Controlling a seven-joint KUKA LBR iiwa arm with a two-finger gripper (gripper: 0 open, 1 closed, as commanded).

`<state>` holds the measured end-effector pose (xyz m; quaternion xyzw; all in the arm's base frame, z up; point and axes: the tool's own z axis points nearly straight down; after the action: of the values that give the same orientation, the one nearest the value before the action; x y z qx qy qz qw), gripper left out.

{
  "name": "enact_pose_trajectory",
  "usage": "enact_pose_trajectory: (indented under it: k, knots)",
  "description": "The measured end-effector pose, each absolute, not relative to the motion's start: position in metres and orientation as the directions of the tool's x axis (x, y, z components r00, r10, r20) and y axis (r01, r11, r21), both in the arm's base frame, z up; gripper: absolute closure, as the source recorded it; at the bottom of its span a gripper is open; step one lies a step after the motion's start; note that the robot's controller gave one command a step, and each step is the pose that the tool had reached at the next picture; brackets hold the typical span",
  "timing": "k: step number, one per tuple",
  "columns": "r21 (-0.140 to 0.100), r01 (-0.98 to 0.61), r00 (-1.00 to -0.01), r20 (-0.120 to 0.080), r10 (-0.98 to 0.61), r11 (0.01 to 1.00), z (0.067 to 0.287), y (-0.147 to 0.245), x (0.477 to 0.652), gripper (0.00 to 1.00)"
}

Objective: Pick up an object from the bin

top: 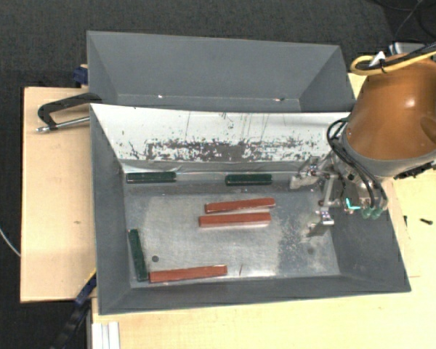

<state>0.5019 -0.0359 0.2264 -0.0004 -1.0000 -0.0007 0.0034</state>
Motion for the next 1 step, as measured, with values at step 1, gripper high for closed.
enact_pose_trajectory:
  k: [1]
  knots:
    - [0.001,-0.001,-1.0,-0.002,-0.001,1.0,0.2302,-0.0358,0.5035,0.0]
